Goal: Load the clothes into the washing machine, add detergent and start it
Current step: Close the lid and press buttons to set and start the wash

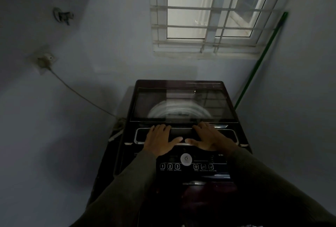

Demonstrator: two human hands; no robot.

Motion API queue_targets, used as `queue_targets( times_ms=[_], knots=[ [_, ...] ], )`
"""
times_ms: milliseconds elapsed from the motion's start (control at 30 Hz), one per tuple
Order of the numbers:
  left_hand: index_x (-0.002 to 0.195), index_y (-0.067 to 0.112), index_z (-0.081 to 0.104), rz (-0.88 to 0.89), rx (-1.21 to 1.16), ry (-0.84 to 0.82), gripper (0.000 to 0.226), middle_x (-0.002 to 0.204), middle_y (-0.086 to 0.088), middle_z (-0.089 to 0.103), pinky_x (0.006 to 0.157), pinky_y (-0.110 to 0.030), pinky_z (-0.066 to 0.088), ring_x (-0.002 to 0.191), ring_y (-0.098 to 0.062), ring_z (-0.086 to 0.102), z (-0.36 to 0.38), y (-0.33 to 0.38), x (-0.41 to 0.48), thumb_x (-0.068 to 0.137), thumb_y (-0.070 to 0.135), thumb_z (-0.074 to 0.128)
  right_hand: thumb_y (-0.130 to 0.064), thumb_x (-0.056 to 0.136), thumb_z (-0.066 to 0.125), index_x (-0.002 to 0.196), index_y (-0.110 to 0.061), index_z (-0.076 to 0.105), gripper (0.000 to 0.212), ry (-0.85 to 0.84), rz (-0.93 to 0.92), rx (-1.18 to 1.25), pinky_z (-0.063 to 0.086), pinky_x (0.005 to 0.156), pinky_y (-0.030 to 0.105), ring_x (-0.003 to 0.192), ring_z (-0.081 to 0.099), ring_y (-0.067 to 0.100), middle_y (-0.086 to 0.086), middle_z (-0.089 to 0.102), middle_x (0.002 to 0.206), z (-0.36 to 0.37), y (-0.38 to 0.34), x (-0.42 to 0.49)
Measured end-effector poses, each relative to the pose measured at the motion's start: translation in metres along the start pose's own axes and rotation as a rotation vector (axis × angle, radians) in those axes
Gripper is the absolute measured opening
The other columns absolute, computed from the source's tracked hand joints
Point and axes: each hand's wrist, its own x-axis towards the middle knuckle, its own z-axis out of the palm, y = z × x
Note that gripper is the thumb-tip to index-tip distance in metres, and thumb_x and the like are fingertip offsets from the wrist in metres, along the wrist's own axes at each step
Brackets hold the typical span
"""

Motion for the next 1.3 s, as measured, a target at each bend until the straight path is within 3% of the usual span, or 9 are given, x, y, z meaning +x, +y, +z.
queue_targets(
  times_ms=[100, 333, 833, 967, 1067, 1300],
  knots=[
    [0.146, 0.017, 0.037, -0.009, -0.034, 0.032, 0.067, 0.151, -0.006, 0.038, 0.120, -0.042, 0.017, 0.141, -0.022, 0.032, 0.006, -0.002, 0.003, 0.097, 0.062, 0.028, -0.089, 0.074, 0.011, 0.140, -0.014, 0.042, 0.105, 0.038, 0.021, 0.000, 0.037, 0.105, 0.047, 0.123, 0.043, 0.033, 0.016, 0.048, 0.134, 0.009, 0.001, 0.003],
    [0.147, 0.017, 0.037, -0.028, -0.073, 0.074, 0.054, 0.151, -0.006, 0.040, 0.121, -0.040, 0.013, 0.141, -0.021, 0.031, 0.017, -0.002, 0.004, 0.102, 0.046, 0.035, -0.064, 0.096, 0.029, 0.142, -0.013, 0.041, 0.069, 0.063, 0.051, -0.006, 0.034, 0.108, 0.047, 0.128, 0.041, 0.033, 0.016, 0.046, 0.138, 0.021, -0.002, 0.005],
    [0.144, 0.018, 0.042, -0.013, -0.043, 0.188, 0.052, 0.146, -0.003, 0.045, 0.121, -0.041, 0.014, 0.137, -0.020, 0.035, 0.042, -0.006, 0.006, 0.102, 0.046, 0.034, -0.066, 0.094, 0.025, 0.143, -0.016, 0.041, 0.071, 0.194, 0.090, 0.040, 0.030, 0.109, 0.041, 0.127, 0.041, 0.028, 0.010, 0.046, 0.137, 0.043, -0.005, 0.005],
    [0.135, 0.014, 0.055, 0.001, -0.009, 0.278, 0.059, 0.132, -0.008, 0.059, 0.114, -0.048, 0.030, 0.126, -0.028, 0.052, 0.052, -0.006, 0.004, 0.097, 0.049, 0.026, -0.064, 0.095, 0.021, 0.143, -0.016, 0.042, 0.071, 0.258, 0.098, 0.055, 0.029, 0.111, 0.039, 0.127, 0.041, 0.026, 0.008, 0.047, 0.137, 0.051, -0.007, 0.003],
    [0.128, 0.012, 0.061, 0.015, 0.018, 0.348, 0.053, 0.121, -0.010, 0.065, 0.107, -0.049, 0.042, 0.116, -0.030, 0.060, 0.060, -0.008, 0.002, 0.098, 0.044, 0.032, -0.063, 0.095, 0.016, 0.139, -0.014, 0.047, 0.072, 0.338, 0.096, 0.057, 0.031, 0.110, 0.040, 0.124, 0.044, 0.027, 0.010, 0.051, 0.133, 0.059, -0.008, 0.002],
    [0.138, 0.013, 0.051, 0.007, 0.073, 0.375, 0.051, 0.130, -0.008, 0.058, 0.110, -0.048, 0.037, 0.123, -0.028, 0.053, 0.068, -0.007, 0.002, 0.102, 0.040, 0.027, -0.058, 0.099, 0.016, 0.136, -0.014, 0.049, 0.066, 0.402, 0.123, 0.061, 0.029, 0.114, 0.047, 0.122, 0.048, 0.028, 0.009, 0.053, 0.130, 0.068, -0.011, 0.002]
  ],
)
